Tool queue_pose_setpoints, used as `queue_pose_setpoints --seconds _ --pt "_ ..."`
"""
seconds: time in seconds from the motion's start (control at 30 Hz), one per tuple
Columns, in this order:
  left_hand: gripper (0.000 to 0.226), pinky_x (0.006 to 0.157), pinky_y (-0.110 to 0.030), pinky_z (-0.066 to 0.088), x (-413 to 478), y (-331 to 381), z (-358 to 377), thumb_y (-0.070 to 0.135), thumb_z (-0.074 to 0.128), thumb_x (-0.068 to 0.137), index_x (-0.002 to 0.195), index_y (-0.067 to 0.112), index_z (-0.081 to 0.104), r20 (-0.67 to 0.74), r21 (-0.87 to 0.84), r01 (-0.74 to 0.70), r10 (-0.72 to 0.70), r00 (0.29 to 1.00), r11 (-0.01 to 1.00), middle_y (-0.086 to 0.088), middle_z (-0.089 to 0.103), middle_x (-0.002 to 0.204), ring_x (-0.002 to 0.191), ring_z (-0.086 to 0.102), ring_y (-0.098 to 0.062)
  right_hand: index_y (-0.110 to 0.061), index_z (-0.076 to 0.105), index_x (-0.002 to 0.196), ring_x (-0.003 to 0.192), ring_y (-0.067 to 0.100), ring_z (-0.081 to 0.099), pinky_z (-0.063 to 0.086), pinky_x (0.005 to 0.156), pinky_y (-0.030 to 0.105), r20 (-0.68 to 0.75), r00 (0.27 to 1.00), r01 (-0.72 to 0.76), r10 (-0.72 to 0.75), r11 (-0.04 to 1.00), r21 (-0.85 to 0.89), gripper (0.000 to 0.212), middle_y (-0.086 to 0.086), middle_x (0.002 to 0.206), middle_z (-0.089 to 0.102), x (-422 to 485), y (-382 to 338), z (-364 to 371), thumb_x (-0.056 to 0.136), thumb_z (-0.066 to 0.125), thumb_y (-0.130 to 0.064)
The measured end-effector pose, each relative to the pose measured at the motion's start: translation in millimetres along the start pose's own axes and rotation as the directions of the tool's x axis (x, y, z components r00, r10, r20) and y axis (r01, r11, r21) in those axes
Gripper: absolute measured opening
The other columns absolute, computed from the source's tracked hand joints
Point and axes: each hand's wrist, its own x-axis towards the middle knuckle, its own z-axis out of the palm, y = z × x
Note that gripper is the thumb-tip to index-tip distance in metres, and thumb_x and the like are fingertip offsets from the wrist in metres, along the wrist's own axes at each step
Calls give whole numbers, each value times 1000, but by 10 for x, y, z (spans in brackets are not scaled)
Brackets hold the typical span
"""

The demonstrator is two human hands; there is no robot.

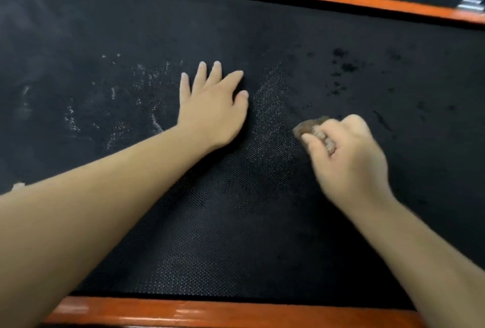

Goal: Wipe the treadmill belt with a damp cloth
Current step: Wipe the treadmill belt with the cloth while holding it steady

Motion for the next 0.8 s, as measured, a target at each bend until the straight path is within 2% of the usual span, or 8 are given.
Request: queue_pose_setpoints --seconds 0.13,0.27,0.43,0.47,0.57,0.6,0.73,0.8 --pt "60 123 -58 -6 -76 140 215 51 22 104 159 28 21 -37 169 18 -12 999 986 -15 4 170 156 -7 -35 -20 64 83 63 23 49 44 56 34 166 919 342 -358 932 117 26 1 82 47 -401 -187 -22 91 59 -45" --pt "61 125 -55 -6 -76 149 202 48 21 104 160 23 21 -45 170 2 6 999 985 -19 3 169 156 -6 -35 -20 61 85 70 33 56 51 62 39 -28 998 -58 57 997 -58 34 2 85 48 98 211 -63 89 51 -52" --pt "60 125 -55 -3 -77 149 208 45 21 105 160 21 20 -54 200 -2 13 998 980 -18 5 169 156 -4 -36 -25 64 86 63 22 51 42 57 29 191 917 321 -349 933 163 23 -1 82 47 -273 -13 -60 88 60 -48" --pt "60 125 -55 -4 -73 153 208 45 21 105 160 21 19 -49 201 -3 13 999 980 -18 4 169 156 -5 -35 -27 62 87 65 25 54 43 58 30 166 938 290 -305 951 110 24 -2 82 47 -95 70 -69 88 58 -50" --pt "60 125 -54 -4 -74 165 201 46 20 105 160 22 19 -37 186 -6 13 999 983 -17 3 170 157 -6 -34 -25 58 86 78 30 58 42 62 33 17 996 -89 90 995 -48 26 0 88 46 492 373 8 91 57 -50" --pt "60 125 -54 -4 -72 166 201 46 20 105 160 22 19 -37 182 -5 12 999 983 -17 3 170 157 -6 -34 -22 59 86 79 31 58 42 63 33 -15 994 -105 104 993 -54 27 0 90 45 498 370 53 91 57 -49" --pt "60 125 -53 -5 -75 165 203 46 21 104 159 23 19 -47 185 5 3 999 983 -17 2 170 157 -7 -33 -25 64 89 71 23 53 42 63 31 175 937 284 -301 952 114 28 -3 87 46 236 133 91 89 54 -51" --pt "60 125 -53 -4 -78 171 199 46 21 104 159 23 20 -45 181 5 3 999 984 -17 3 170 157 -7 -33 -27 63 93 78 29 57 42 65 32 121 985 121 -120 993 -5 28 -2 89 45 620 324 66 90 54 -53"
